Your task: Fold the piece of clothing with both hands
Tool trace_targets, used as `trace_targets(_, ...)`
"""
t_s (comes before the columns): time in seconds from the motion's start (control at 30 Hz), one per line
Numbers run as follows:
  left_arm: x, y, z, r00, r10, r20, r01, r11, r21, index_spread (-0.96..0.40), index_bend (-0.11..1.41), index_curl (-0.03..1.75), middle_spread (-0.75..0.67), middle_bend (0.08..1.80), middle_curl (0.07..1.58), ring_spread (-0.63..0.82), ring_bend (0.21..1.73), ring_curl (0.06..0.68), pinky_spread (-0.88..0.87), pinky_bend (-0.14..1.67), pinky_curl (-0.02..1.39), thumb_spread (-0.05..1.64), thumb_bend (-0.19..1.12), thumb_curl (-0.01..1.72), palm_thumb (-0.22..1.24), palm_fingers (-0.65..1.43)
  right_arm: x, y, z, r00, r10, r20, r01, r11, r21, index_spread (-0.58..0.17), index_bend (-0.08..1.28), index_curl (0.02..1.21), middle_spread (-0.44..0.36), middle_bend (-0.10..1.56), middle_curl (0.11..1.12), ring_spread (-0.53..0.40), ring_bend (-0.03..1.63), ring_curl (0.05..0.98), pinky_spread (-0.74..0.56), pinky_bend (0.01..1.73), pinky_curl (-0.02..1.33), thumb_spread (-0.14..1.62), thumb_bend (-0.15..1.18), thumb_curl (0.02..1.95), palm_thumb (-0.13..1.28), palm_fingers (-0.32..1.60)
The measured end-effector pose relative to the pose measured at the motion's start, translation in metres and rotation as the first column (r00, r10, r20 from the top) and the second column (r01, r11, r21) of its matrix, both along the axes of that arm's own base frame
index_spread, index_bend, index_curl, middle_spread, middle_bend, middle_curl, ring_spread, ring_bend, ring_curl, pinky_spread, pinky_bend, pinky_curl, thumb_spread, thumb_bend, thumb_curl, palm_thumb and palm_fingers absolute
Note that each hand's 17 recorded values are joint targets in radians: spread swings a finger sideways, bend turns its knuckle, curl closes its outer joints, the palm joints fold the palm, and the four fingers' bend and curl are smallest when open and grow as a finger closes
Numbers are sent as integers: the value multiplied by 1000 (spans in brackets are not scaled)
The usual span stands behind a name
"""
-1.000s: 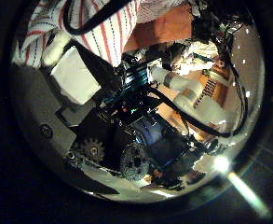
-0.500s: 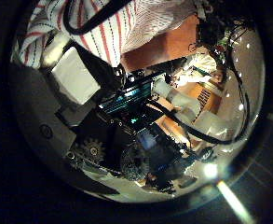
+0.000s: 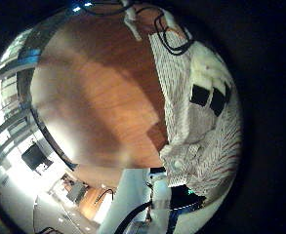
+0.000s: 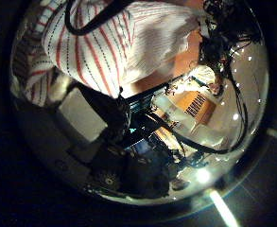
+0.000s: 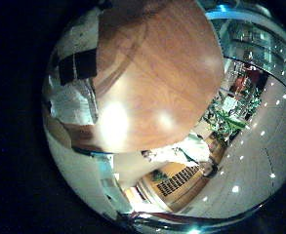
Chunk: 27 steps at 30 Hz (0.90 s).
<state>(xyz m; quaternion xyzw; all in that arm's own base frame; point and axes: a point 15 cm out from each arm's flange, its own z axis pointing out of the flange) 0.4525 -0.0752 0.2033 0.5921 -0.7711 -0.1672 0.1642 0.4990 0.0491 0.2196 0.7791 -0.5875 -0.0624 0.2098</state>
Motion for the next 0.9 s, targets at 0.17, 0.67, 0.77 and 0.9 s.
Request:
trace_targets(0.17, 31, 12, 0, 992, 40, 117, -41, 999, 2, -279, 139, 1032, -183, 295, 831, -244, 1098, 517, -402, 816, 727, 1152, -43, 558, 498, -14, 3, -17, 3, 999, -32, 8, 32, 999, 6, -423, 287, 690, -154, 636, 628, -168, 1039, 578, -83, 1036, 659, 1317, -31, 410, 603, -30)
trace_targets(0.67, 7, 43, 43, 965, 43, 260, -60, 996, 59, 23, 164, 626, 271, 164, 489, 225, 786, 351, 278, 516, 546, 1161, -23, 383, 371, -23, -53, -63, 53, 999, 17, -28, -16, 998, 65, -402, 181, 473, -97, 380, 439, 18, 646, 363, 342, 634, 406, 1263, -17, 374, 579, -22)
trace_targets(0.77, -17, 34, 32, 972, 26, 234, -38, 998, 48, 32, 169, 581, 281, 169, 455, 246, 772, 338, 322, 495, 520, 1162, -21, 366, 366, -11, -65, -66, 36, 997, 31, -64, -27, 997, 70, -395, 163, 438, -93, 341, 416, 45, 589, 336, 353, 600, 384, 1230, -24, 372, 568, -23)
trace_targets(0.9, -52, 24, 14, 978, 6, 208, -13, 999, 33, 39, 172, 527, 285, 175, 417, 262, 760, 325, 352, 477, 489, 1162, -20, 351, 368, 9, -73, -63, 4, 995, 61, -79, -55, 995, 79, -390, 149, 389, -76, 298, 393, 74, 544, 313, 353, 562, 358, 1174, -32, 362, 536, -10)
